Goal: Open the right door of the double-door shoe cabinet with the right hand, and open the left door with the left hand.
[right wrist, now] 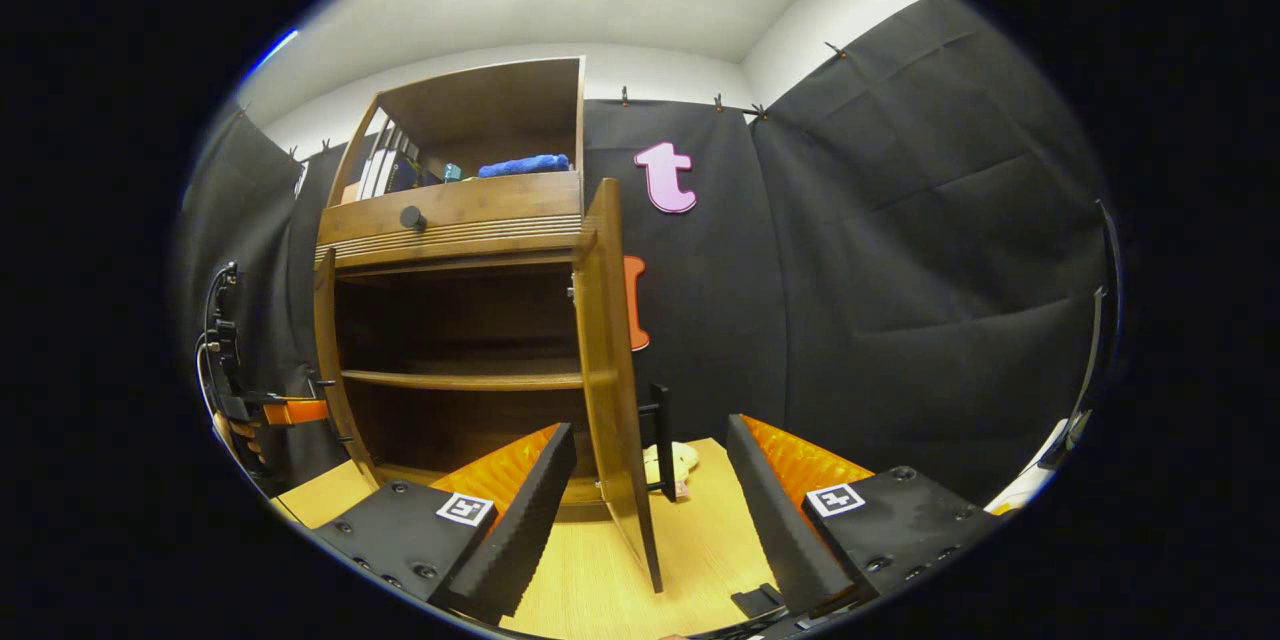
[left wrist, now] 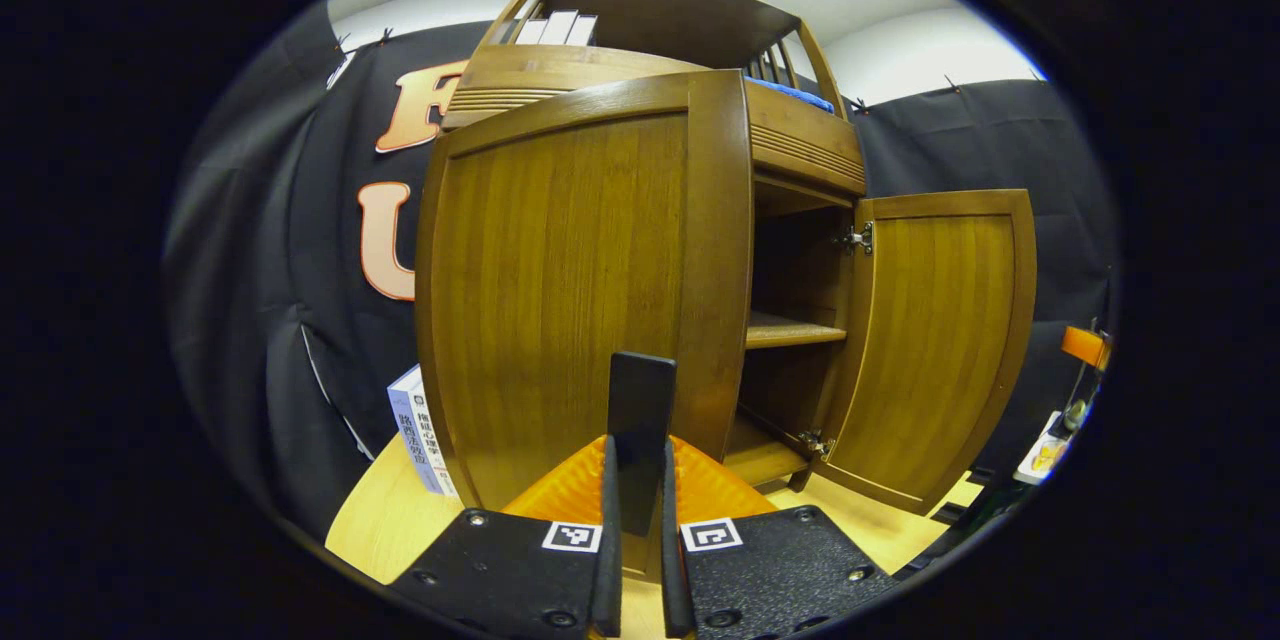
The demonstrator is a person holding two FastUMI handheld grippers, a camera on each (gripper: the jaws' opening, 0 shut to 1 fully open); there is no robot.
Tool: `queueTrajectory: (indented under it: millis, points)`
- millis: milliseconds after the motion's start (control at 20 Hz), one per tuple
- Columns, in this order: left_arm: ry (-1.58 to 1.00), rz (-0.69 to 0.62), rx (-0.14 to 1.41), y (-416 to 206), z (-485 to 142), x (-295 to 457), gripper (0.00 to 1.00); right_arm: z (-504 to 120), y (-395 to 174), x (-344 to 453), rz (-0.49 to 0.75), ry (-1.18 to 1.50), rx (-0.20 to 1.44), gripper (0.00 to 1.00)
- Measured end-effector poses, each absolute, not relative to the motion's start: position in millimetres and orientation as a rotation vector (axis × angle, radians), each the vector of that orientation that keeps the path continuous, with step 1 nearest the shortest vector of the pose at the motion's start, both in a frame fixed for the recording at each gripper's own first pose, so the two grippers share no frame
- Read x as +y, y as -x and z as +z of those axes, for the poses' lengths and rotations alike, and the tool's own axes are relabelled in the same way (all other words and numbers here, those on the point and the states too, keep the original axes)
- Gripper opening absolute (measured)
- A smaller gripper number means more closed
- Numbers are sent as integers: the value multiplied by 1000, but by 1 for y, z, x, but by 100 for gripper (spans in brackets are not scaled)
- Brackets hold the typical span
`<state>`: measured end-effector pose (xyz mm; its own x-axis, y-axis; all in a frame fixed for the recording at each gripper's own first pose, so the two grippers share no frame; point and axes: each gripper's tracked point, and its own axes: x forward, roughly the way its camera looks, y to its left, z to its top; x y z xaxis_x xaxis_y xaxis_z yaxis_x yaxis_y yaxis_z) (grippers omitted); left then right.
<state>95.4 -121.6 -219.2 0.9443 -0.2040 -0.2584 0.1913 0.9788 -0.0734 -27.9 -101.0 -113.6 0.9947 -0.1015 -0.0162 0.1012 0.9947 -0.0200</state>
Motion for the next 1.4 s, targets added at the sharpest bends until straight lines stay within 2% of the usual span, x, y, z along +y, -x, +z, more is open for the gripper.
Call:
queueTrajectory:
  millis: [250, 300, 350, 550, 900, 1250, 1300, 1400]
  points:
    - [10, -181, 263, -87, -219, -117, 10, -116, 40, -87, -71, 53, 10, 100]
    - [8, -181, 261, -86, -219, -115, 10, -116, 40, -88, -73, 59, 7, 91]
    - [4, -180, 258, -83, -218, -113, 12, -118, 41, -89, -75, 63, 6, 91]
    - [-1, -170, 247, -71, -215, -99, 8, -121, 38, -82, -60, 51, 15, 91]
    - [-3, -125, 234, -43, -206, -55, 9, -130, 32, -60, -20, 35, 24, 91]
    - [-41, -31, 226, -22, -195, 6, 2, -146, 25, -23, 45, 26, 48, 91]
    - [-35, -28, 227, -22, -195, 12, 0, -147, 23, -19, 50, 25, 48, 98]
    - [-8, -42, 235, -20, -194, 18, 0, -150, 20, -9, 60, 25, 52, 98]
